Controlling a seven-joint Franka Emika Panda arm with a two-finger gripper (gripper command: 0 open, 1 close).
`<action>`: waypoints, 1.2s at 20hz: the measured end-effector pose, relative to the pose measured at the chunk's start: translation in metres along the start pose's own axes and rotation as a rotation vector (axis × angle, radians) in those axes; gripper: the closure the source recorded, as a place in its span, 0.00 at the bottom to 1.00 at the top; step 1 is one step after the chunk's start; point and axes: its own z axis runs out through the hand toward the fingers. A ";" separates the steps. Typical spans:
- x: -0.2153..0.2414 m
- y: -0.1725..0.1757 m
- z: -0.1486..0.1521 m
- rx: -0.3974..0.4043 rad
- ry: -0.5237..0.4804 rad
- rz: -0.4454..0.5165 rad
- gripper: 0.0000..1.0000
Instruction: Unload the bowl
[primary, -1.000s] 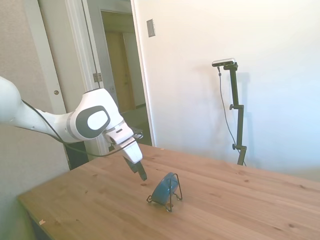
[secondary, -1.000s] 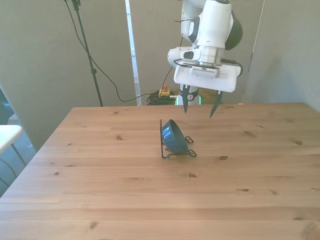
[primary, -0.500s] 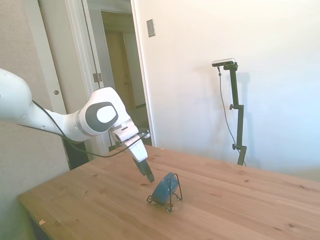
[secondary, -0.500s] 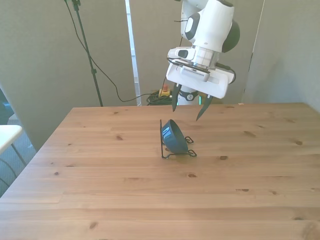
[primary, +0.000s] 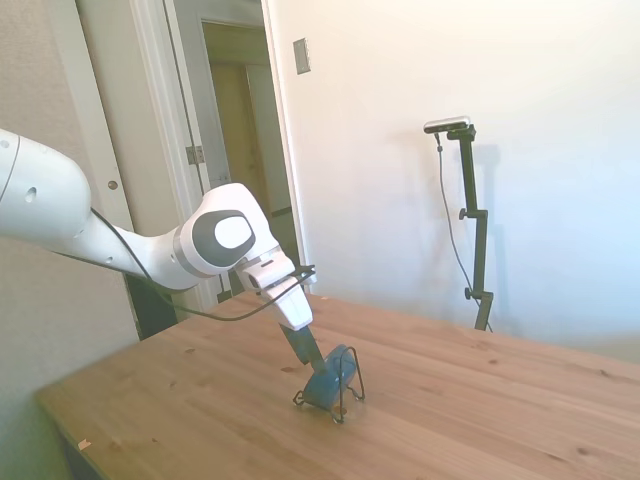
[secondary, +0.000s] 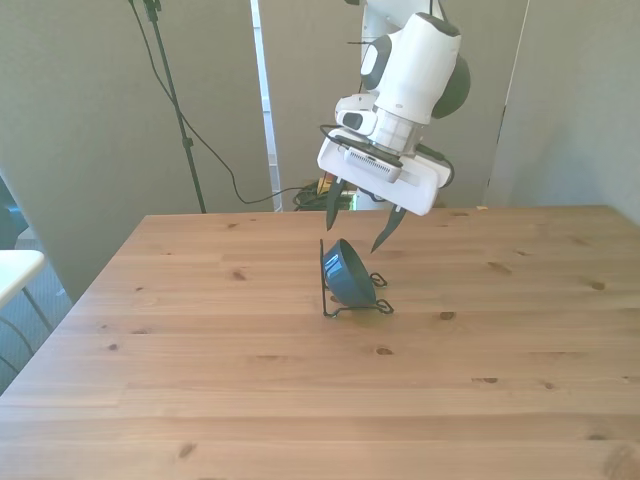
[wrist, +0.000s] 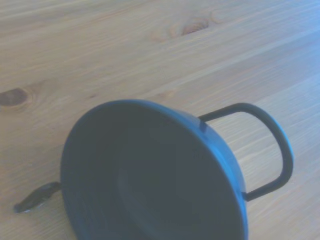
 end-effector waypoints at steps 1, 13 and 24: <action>0.002 0.001 0.002 -0.006 0.005 0.000 0.00; 0.015 0.007 0.024 -0.049 0.025 0.009 1.00; 0.016 0.007 0.026 -0.053 0.028 0.016 1.00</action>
